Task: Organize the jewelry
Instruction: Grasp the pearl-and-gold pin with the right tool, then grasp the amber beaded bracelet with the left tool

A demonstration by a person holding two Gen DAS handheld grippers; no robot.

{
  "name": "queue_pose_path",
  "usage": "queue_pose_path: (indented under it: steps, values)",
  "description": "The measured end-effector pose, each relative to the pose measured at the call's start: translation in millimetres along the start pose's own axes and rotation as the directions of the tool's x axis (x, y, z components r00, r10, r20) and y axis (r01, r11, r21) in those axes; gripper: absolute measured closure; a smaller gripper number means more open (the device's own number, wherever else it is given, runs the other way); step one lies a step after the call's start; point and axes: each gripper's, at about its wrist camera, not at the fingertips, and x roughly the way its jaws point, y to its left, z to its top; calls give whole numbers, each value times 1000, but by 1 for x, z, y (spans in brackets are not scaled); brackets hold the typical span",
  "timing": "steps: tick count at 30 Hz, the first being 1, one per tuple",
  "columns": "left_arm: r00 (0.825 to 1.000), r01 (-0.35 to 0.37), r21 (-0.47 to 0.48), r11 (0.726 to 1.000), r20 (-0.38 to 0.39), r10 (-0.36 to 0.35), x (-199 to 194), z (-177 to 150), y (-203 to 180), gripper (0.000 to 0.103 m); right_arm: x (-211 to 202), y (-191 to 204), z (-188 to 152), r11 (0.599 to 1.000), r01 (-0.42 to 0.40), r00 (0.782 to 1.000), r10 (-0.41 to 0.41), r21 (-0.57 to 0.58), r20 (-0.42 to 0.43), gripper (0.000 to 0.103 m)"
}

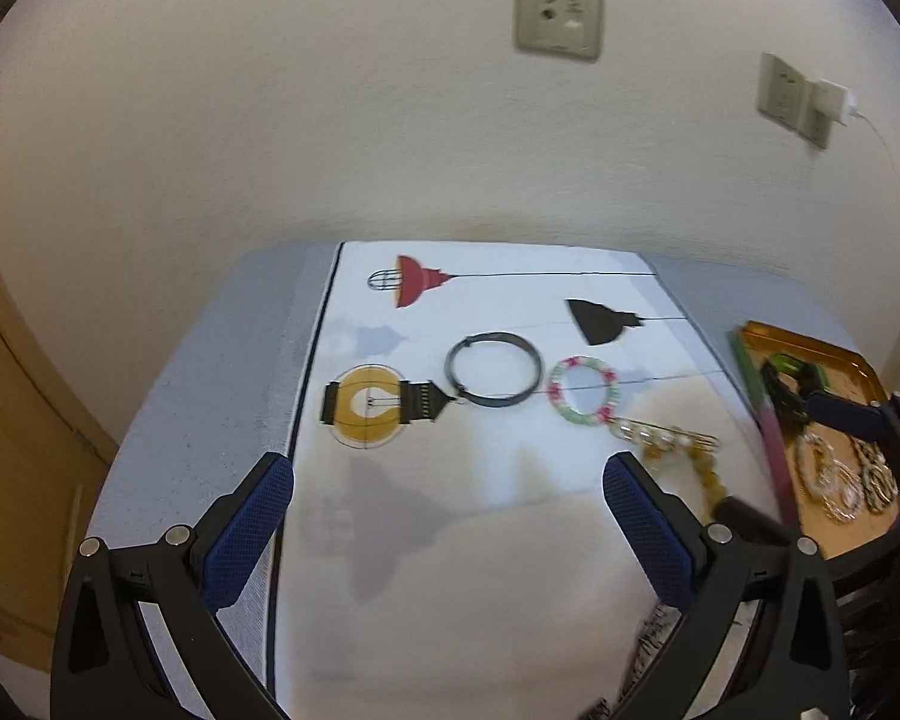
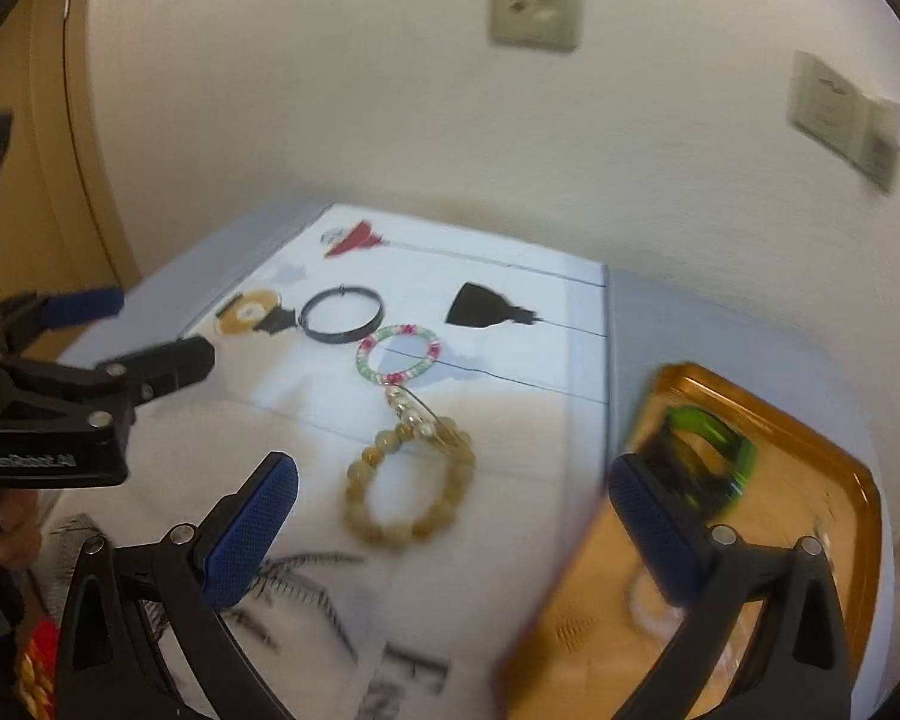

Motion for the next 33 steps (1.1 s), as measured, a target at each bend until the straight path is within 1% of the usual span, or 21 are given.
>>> queue_pose_path:
  steps: [3, 5, 8, 10, 11, 12, 13, 14, 15, 16, 18, 21, 24, 27, 30, 33]
  values:
    - [1000, -22, -16, 1000, -5, 22, 6, 1, 7, 0, 22, 9, 8, 999, -4, 999, 2, -44, -40, 1]
    - [999, -37, -19, 999, -10, 37, 9, 2, 12, 0, 32, 12, 13, 998, -1, 999, -2, -57, -52, 5]
    - [998, -67, -20, 998, -12, 67, 12, 2, 17, 0, 48, 14, 20, 999, -19, 996, 14, -51, -84, 20]
    - [997, -78, -30, 997, -16, 78, 14, 2, 21, 0, 60, 13, 22, 998, -25, 992, 18, -51, -128, 43]
    - [997, -77, -35, 996, -18, 76, 14, 2, 23, 0, 68, 12, 21, 998, -25, 986, 15, -53, -167, 50]
    - [997, -72, -41, 997, -18, 72, 14, 2, 24, 0, 68, 8, 21, 998, -52, 986, 47, -28, -159, 58]
    - [998, -69, -44, 997, -17, 68, 13, 2, 25, 0, 68, 6, 20, 998, -59, 984, 55, -21, -168, 74]
    - [998, -66, -44, 997, -16, 65, 13, 3, 24, 0, 64, 4, 19, 998, -66, 983, 63, -17, -170, 77]
    - [998, -63, -45, 997, -13, 62, 13, 4, 23, 0, 59, 2, 18, 998, -64, 986, 62, -6, -154, 82]
    - [999, -53, -45, 998, -10, 52, 13, 5, 21, 0, 54, -1, 18, 999, -54, 989, 54, 3, -136, 91]
    - [999, -31, -42, 999, -23, 30, 17, 10, 15, 0, 37, -9, 16, 998, -52, 995, 56, 43, -84, 91]
    - [998, 34, -40, 999, -43, -36, 20, 16, 3, 0, 10, -23, 5, 991, -76, 996, 79, 113, -29, 91]
    - [995, 64, -20, 998, -71, -65, 27, 21, -13, 0, -11, -32, -11, 984, -78, 997, 79, 158, -4, 91]
    - [990, 90, 0, 996, -105, -89, 34, 23, -29, 0, -29, -38, -32, 975, -97, 995, 95, 201, 17, 91]
    - [982, 144, 46, 988, -133, -137, 35, 17, -48, 0, -42, -41, -47, 966, -113, 994, 107, 231, 35, 91]
    - [970, 191, 117, 975, -173, -169, 36, 7, -72, 0, -57, -46, -61, 963, -108, 994, 97, 247, 57, 91]
